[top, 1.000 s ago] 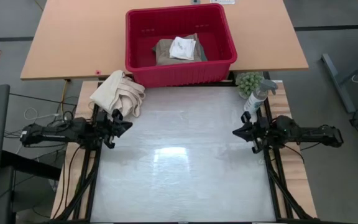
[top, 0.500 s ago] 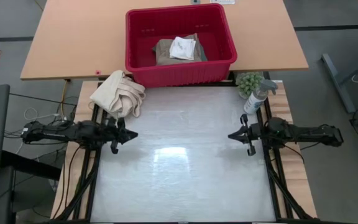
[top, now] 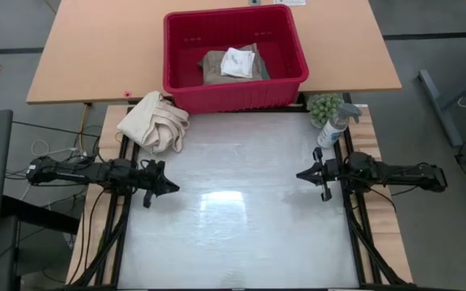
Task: Fold Laundry from Bin
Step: Return to Home Position
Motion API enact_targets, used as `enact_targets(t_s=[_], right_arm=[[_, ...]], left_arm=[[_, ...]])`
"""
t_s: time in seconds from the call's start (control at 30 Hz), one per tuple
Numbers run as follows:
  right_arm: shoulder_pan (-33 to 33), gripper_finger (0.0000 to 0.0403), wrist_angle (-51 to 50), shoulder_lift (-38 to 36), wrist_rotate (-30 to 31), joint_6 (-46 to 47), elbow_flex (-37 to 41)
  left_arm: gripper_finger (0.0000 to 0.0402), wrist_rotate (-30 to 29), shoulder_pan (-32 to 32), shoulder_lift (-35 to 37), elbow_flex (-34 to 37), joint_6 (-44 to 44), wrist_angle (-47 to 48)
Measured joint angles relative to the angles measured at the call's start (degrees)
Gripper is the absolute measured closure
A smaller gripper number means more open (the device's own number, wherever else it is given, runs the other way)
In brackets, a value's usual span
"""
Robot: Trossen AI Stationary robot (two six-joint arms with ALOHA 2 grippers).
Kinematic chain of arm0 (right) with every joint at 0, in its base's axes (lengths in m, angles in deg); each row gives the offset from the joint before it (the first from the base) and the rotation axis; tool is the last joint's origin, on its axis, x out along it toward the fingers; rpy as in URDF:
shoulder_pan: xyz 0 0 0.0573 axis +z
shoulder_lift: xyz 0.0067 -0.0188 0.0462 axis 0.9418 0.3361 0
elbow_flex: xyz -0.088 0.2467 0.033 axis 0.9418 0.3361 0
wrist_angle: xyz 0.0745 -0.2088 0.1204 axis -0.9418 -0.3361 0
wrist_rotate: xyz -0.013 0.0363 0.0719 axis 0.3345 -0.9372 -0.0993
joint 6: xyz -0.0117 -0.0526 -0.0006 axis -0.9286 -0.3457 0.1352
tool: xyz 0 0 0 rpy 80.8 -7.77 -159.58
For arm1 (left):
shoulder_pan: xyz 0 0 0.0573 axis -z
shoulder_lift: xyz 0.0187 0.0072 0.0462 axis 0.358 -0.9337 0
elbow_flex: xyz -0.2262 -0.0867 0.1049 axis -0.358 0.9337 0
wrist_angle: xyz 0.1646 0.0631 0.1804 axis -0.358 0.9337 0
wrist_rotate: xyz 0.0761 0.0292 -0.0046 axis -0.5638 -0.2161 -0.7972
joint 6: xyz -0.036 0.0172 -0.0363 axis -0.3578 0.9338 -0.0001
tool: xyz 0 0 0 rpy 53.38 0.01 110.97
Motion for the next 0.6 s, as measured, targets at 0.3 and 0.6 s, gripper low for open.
enact_targets(t_s=[0.3,0.6], right_arm=[[0.0,0.0359,-0.2,0.0,-0.1,0.1,0.0],[0.0,0.0359,-0.3,0.0,-0.2,0.2,0.0]], left_arm=[[0.0388,-2.9,0.0,0.0,-0.2,0.0,1.3],[0.0388,-3.6,0.0,0.0,-0.2,0.0,1.4]])
